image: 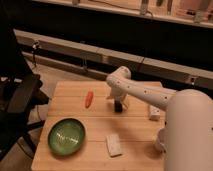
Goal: Place the eraser on the white sponge
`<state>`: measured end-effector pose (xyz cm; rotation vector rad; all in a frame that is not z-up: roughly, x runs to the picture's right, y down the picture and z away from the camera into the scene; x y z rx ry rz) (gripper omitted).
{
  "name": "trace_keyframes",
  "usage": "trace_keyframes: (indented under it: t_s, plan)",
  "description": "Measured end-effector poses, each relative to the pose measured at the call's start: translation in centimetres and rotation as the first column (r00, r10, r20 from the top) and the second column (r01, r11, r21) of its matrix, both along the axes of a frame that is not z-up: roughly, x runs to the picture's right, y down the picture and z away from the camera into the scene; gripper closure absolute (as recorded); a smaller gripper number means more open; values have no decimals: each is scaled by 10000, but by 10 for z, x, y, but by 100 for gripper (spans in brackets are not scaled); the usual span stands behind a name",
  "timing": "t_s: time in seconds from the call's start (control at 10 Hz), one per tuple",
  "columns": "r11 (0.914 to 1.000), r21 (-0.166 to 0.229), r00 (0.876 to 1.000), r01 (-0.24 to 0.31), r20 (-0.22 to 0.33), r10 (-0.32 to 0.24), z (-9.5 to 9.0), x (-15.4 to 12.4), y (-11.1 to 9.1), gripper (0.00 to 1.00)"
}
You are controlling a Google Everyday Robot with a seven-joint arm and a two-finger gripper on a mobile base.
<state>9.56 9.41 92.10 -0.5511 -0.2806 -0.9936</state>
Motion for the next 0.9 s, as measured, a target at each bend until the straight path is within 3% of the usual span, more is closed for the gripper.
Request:
trace_keyframes:
  t_s: [0.9]
  plan:
    - [9974,-602,9992,-387,62,391,7,4,16,20]
